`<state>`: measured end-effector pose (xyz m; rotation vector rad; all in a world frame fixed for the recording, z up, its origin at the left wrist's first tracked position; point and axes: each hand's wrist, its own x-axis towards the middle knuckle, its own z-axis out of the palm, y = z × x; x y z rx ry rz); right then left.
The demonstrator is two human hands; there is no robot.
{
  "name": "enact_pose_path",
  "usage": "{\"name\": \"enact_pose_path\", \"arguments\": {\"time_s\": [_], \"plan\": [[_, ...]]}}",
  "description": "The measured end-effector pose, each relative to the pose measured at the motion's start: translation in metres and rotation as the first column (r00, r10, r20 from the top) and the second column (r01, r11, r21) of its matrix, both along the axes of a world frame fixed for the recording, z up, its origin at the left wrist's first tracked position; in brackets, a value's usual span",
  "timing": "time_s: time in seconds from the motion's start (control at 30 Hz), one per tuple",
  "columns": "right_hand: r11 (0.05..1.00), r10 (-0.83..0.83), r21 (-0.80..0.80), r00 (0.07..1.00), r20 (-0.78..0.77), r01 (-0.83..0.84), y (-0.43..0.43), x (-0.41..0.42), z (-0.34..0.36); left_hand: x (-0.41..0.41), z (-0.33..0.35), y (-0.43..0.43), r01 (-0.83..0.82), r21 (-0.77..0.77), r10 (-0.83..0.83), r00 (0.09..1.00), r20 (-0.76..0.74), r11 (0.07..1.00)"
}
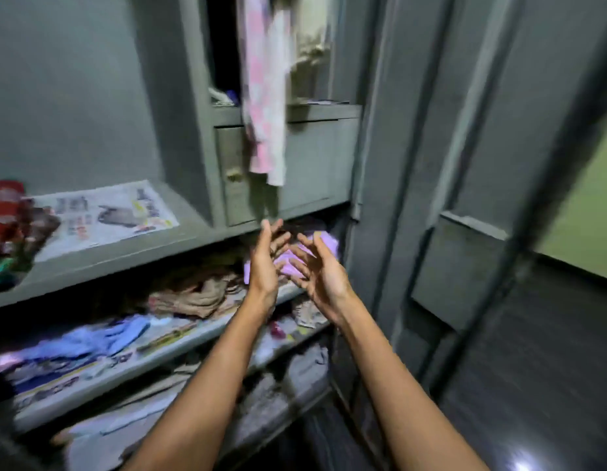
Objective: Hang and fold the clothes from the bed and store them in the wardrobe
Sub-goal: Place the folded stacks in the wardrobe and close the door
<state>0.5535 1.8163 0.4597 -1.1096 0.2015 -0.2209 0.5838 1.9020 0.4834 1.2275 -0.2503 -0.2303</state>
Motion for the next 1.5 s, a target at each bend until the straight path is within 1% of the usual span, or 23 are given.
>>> {"name": "enact_pose_path", "arguments": {"time_s": [0.1,0.13,0.2,0.23,0.27,0.3,0.4,0.43,0.47,0.53,0.6,0.7,0.8,0.87,1.03,1.1,1.13,1.17,1.27,1.33,1.4,1.5], "plan": [[0.967,-0.256,0.000,0.966,-0.020,0.256,-0.064,-0.087,-0.003,-0.063,-0.002,-0.074,0.233,0.002,-0.233,0.972,0.025,0.972],[0.936,-0.351,-0.011,0.936,-0.019,0.351,-0.089,-0.127,-0.004,-0.093,-0.004,-0.105,0.323,0.006,-0.323,0.946,0.019,0.946],[0.875,-0.483,-0.026,0.874,-0.042,0.483,-0.121,-0.187,-0.008,-0.137,-0.008,-0.142,0.441,0.008,-0.442,0.897,0.017,0.897],[0.820,-0.572,-0.027,0.818,-0.052,0.572,-0.143,-0.228,-0.013,-0.172,-0.009,-0.167,0.528,0.013,-0.528,0.849,0.012,0.849],[0.781,-0.625,-0.024,0.778,-0.060,0.625,-0.155,-0.253,-0.016,-0.193,-0.011,-0.181,0.579,0.020,-0.579,0.815,0.018,0.815],[0.724,-0.690,-0.030,0.722,-0.060,0.689,-0.170,-0.293,-0.018,-0.228,-0.016,-0.201,0.650,0.021,-0.650,0.759,0.011,0.759],[0.568,-0.822,-0.023,0.565,-0.079,0.823,-0.201,-0.382,-0.026,-0.309,-0.026,-0.242,0.779,0.039,-0.780,0.625,0.014,0.625],[0.493,-0.868,-0.019,0.490,-0.080,0.870,-0.212,-0.418,-0.029,-0.343,-0.030,-0.259,0.828,0.040,-0.829,0.559,0.010,0.559],[0.428,-0.901,-0.018,0.425,-0.085,0.904,-0.222,-0.457,-0.033,-0.380,-0.035,-0.274,0.867,0.047,-0.868,0.496,0.001,0.495],[0.341,-0.933,-0.010,0.338,-0.126,0.940,-0.235,-0.513,-0.039,-0.431,-0.042,-0.295,0.908,0.064,-0.909,0.416,-0.011,0.415],[0.236,-0.961,-0.011,0.232,-0.148,0.972,-0.250,-0.580,-0.053,-0.497,-0.053,-0.319,0.952,0.072,-0.953,0.301,-0.040,0.297],[0.141,-0.970,-0.004,0.138,-0.201,0.990,-0.256,-0.646,-0.068,-0.562,-0.071,-0.340,0.979,0.085,-0.978,0.191,-0.086,0.184],[-0.011,-0.969,0.010,-0.008,-0.246,1.000,-0.258,-0.721,-0.089,-0.637,-0.097,-0.361,0.993,0.112,-0.989,0.053,-0.139,0.037],[-0.096,-0.956,0.026,-0.085,-0.281,0.995,-0.254,-0.755,-0.106,-0.671,-0.113,-0.368,0.991,0.132,-0.986,-0.001,-0.169,-0.024],[-0.388,-0.850,0.080,-0.323,-0.415,0.918,-0.234,-0.841,-0.164,-0.758,-0.173,-0.387,0.942,0.234,-0.945,-0.174,-0.278,-0.242],[-0.466,-0.799,0.085,-0.377,-0.468,0.881,-0.225,-0.859,-0.188,-0.777,-0.197,-0.395,0.916,0.275,-0.931,-0.205,-0.302,-0.291],[-0.512,-0.760,0.080,-0.409,-0.505,0.855,-0.222,-0.870,-0.204,-0.791,-0.213,-0.401,0.892,0.300,-0.917,-0.240,-0.319,-0.337],[-0.546,-0.729,0.076,-0.428,-0.533,0.834,-0.219,-0.876,-0.218,-0.799,-0.227,-0.406,0.877,0.322,-0.911,-0.251,-0.327,-0.357],[-0.609,-0.636,0.056,-0.446,-0.630,0.791,-0.214,-0.888,-0.265,-0.820,-0.267,-0.418,0.797,0.419,-0.881,-0.283,-0.379,-0.436],[-0.659,-0.569,0.033,-0.470,-0.675,0.751,-0.219,-0.889,-0.298,-0.826,-0.296,-0.433,0.717,0.491,-0.859,-0.319,-0.400,-0.494],[-0.694,-0.491,-0.023,-0.496,-0.716,0.720,-0.227,-0.887,-0.333,-0.832,-0.324,-0.451,0.624,0.575,-0.848,-0.362,-0.388,-0.529],[-0.704,-0.378,-0.081,-0.469,-0.798,0.706,-0.240,-0.881,-0.373,-0.840,-0.366,-0.479,0.445,0.726,-0.832,-0.449,-0.326,-0.524]]}}
